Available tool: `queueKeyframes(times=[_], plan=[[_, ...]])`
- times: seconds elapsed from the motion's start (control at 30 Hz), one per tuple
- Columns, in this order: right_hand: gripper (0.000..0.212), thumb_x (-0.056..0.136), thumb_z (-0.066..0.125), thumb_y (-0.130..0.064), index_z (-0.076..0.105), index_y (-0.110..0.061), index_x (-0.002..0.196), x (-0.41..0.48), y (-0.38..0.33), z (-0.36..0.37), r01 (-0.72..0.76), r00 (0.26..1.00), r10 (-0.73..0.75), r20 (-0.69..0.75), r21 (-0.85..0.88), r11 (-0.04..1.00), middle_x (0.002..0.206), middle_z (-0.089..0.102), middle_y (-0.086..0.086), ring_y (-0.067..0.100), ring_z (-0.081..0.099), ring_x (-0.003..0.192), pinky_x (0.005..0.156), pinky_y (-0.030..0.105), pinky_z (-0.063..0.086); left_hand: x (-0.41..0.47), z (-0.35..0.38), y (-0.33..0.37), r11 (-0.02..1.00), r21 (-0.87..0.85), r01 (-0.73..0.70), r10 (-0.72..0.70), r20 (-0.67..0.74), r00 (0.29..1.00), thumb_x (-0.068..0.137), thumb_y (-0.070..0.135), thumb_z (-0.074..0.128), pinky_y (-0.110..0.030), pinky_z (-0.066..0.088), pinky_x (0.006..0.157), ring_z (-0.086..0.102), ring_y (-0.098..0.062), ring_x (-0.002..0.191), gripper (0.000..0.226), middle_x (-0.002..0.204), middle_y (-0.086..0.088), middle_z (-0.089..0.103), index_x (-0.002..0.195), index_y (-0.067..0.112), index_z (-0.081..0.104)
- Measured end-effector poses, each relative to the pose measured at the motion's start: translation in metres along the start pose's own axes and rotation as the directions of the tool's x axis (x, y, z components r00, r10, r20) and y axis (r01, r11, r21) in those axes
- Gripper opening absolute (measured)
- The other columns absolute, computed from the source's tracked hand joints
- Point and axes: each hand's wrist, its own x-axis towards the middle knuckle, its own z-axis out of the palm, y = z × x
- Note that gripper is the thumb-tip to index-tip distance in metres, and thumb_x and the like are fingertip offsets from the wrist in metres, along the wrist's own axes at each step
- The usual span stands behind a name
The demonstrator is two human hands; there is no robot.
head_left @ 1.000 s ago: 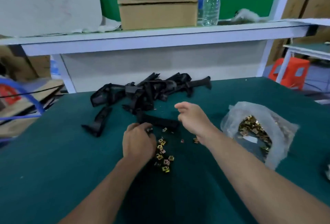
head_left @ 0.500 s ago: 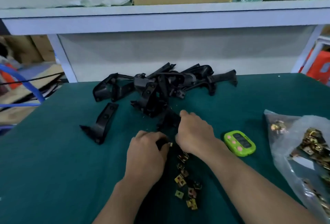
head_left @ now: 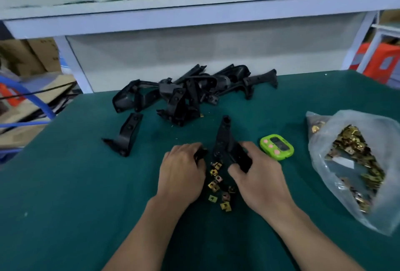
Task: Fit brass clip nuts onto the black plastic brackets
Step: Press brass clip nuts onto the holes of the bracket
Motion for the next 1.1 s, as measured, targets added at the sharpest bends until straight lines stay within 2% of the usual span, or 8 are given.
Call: queueKeyframes(times=[0.13, 0.23, 0.4, 0.5, 0.73, 0.87, 0.97, 1.1], plan=[[0.034, 0.075, 0.057, -0.044, 0.050, -0.048, 0.108, 0.006, 0.006, -0.003, -0.018, 0.998, 0.014, -0.061, -0.066, 0.998, 0.075, 0.064, -0.021, 0.001, 0.058, 0.066, 0.059, 0.031, 0.047, -0.010, -0.004, 0.005, 0.994, -0.091, -0.054, 0.047, -0.084, 0.995, 0.084, 0.022, 0.070, -0.018, 0.041, 0.087, 0.054, -0.001, 0.100, 0.022, 0.093, 0.023, 0.063, 0.105, 0.027, 0.077], [0.037, 0.074, 0.057, -0.045, 0.047, -0.049, 0.110, 0.009, 0.006, -0.002, -0.043, 0.997, 0.037, -0.071, -0.079, 0.996, 0.071, 0.061, -0.021, 0.001, 0.056, 0.066, 0.062, 0.031, 0.044, -0.016, -0.002, 0.008, 0.989, -0.142, -0.049, 0.055, 0.039, 0.998, 0.080, 0.034, 0.066, -0.004, 0.033, 0.078, 0.052, 0.002, 0.096, 0.023, 0.093, 0.025, 0.060, 0.099, 0.034, 0.078], [0.038, 0.073, 0.056, -0.047, 0.047, -0.050, 0.110, 0.012, 0.006, -0.002, -0.076, 0.996, 0.072, -0.061, -0.059, 0.995, 0.076, 0.061, -0.025, 0.004, 0.058, 0.071, 0.066, 0.032, 0.044, -0.019, 0.006, 0.009, 0.994, -0.076, -0.083, 0.086, 0.047, 0.995, 0.091, 0.016, 0.065, -0.017, 0.034, 0.082, 0.054, -0.007, 0.101, 0.025, 0.104, 0.016, 0.067, 0.109, 0.031, 0.073], [0.032, 0.076, 0.056, -0.045, 0.048, -0.049, 0.107, 0.014, 0.007, -0.002, -0.066, 0.996, 0.062, -0.057, -0.075, 0.995, 0.074, 0.063, -0.022, 0.000, 0.057, 0.068, 0.059, 0.028, 0.040, -0.023, 0.006, 0.008, 0.996, -0.041, -0.077, 0.079, 0.032, 0.996, 0.091, 0.009, 0.067, -0.018, 0.035, 0.082, 0.055, -0.009, 0.096, 0.024, 0.101, 0.014, 0.067, 0.103, 0.028, 0.074], [0.030, 0.083, 0.060, -0.040, 0.052, -0.045, 0.111, 0.014, 0.009, -0.002, -0.031, 0.999, 0.028, -0.044, -0.082, 0.996, 0.073, 0.061, -0.021, 0.000, 0.055, 0.065, 0.058, 0.027, 0.038, -0.028, 0.002, 0.007, 0.998, -0.045, -0.037, 0.037, -0.009, 0.999, 0.087, 0.015, 0.077, -0.013, 0.036, 0.080, 0.051, -0.003, 0.088, 0.016, 0.089, 0.020, 0.060, 0.094, 0.029, 0.072], [0.024, 0.085, 0.061, -0.038, 0.046, -0.050, 0.101, 0.013, 0.007, -0.004, -0.017, 1.000, 0.016, -0.021, -0.082, 0.996, 0.073, 0.058, -0.023, -0.001, 0.051, 0.065, 0.056, 0.024, 0.033, -0.025, 0.000, 0.009, 0.972, -0.153, 0.178, -0.187, -0.052, 0.981, 0.085, 0.028, 0.080, -0.014, 0.046, 0.075, 0.061, 0.005, 0.081, 0.018, 0.081, 0.027, 0.065, 0.083, 0.042, 0.069], [0.024, 0.087, 0.060, -0.038, 0.045, -0.049, 0.102, 0.013, 0.008, -0.006, 0.005, 1.000, -0.005, 0.007, -0.101, 0.995, 0.076, 0.060, -0.022, -0.002, 0.054, 0.066, 0.056, 0.017, 0.033, -0.021, -0.002, 0.007, 0.955, -0.198, 0.221, -0.243, -0.090, 0.966, 0.088, 0.033, 0.077, -0.004, 0.041, 0.072, 0.062, 0.011, 0.082, 0.009, 0.082, 0.029, 0.068, 0.094, 0.040, 0.077], [0.029, 0.089, 0.059, -0.039, 0.049, -0.046, 0.115, 0.013, 0.005, -0.006, 0.007, 1.000, -0.003, 0.023, -0.139, 0.990, 0.085, 0.062, -0.022, 0.000, 0.056, 0.072, 0.056, 0.020, 0.035, -0.014, -0.003, 0.002, 0.955, -0.194, 0.224, -0.242, -0.078, 0.967, 0.090, 0.031, 0.076, -0.009, 0.045, 0.071, 0.063, 0.003, 0.083, 0.013, 0.086, 0.020, 0.069, 0.095, 0.042, 0.078]])
